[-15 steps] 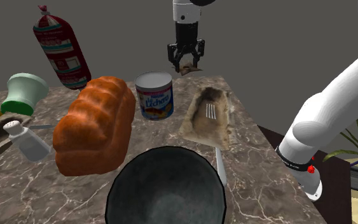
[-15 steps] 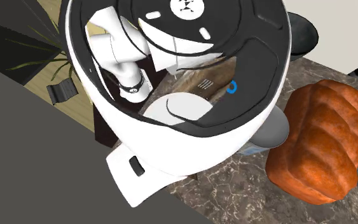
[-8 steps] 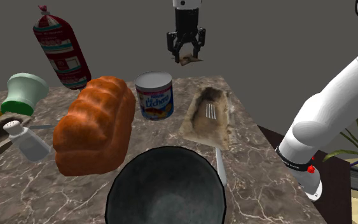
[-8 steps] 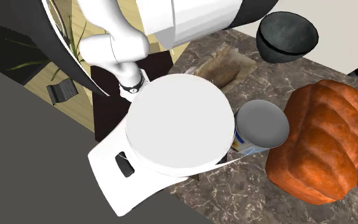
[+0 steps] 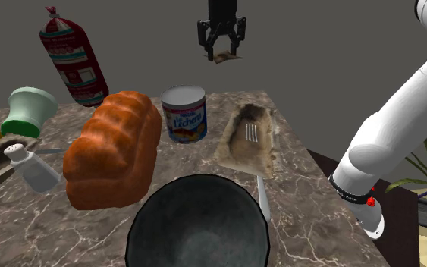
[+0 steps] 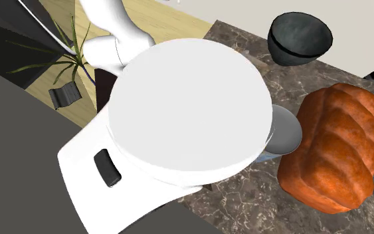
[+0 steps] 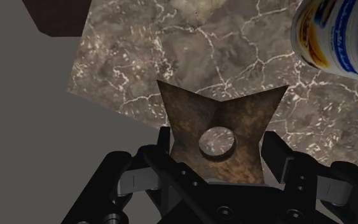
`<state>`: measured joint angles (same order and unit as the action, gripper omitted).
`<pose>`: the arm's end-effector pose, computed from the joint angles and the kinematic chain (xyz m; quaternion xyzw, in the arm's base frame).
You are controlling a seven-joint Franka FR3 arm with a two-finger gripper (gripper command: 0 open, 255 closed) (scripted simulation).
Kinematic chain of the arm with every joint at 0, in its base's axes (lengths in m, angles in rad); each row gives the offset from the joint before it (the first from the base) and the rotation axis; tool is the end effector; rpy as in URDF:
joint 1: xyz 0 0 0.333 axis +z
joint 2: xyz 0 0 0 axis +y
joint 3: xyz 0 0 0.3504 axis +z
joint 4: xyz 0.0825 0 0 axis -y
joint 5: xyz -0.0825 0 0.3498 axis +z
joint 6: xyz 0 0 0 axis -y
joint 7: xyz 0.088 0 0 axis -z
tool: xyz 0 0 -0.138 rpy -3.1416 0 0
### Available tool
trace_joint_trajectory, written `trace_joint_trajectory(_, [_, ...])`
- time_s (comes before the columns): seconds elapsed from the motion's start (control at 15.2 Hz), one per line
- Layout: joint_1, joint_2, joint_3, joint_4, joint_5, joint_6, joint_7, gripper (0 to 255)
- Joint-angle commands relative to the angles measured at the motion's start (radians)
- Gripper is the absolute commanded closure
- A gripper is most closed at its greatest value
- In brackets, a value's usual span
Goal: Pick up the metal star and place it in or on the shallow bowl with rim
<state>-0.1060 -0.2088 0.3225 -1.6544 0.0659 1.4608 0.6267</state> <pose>0.4222 0.1230 0.6761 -0.9791 0.2032 -0.0021 0.0008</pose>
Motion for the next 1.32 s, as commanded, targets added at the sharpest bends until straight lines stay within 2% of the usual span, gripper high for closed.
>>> trace_joint_trajectory(0.0, [0.0,0.007,0.0,0.036,-0.002,-0.029,0.002,255])
trace_joint_trajectory(0.13, [-0.001,0.015,0.001,0.06,-0.004,-0.046,0.004,255])
trace_joint_trajectory(0.46, [0.043,-0.043,0.063,0.013,0.028,-0.048,0.109,255])
trace_joint_trajectory(1.25, [0.14,-0.073,0.254,0.021,0.087,-0.06,0.401,255])
